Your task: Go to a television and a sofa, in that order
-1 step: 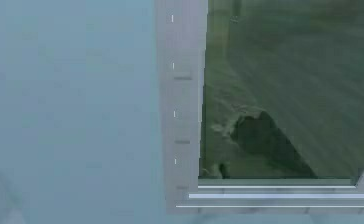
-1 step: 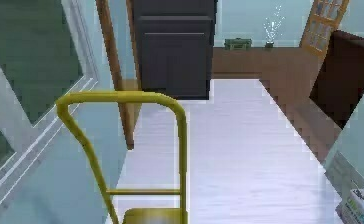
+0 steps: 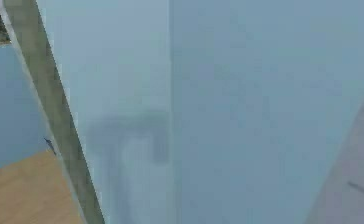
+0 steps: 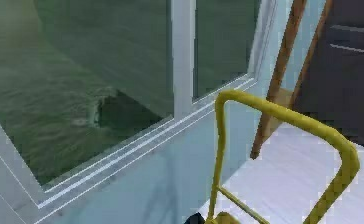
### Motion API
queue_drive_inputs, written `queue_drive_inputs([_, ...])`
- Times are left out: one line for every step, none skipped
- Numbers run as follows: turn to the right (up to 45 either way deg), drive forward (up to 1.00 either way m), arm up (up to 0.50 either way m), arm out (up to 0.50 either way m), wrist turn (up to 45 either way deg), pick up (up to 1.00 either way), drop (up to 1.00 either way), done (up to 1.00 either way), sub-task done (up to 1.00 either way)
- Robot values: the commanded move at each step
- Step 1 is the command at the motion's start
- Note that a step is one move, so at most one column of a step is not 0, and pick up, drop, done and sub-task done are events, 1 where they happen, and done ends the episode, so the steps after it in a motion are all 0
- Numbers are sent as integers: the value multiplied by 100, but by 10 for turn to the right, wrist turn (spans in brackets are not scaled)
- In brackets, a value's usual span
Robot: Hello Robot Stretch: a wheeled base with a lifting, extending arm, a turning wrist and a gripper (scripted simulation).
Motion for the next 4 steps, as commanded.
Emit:
queue_drive_inputs([-450,0,0,0,0,0,0,0,0])
queue_drive_inputs([-420,0,0,0,0,0,0,0,0])
queue_drive_inputs([0,5,0,0,0,0,0,0,0])
queue_drive_inputs([-450,0,0,0,0,0,0,0,0])
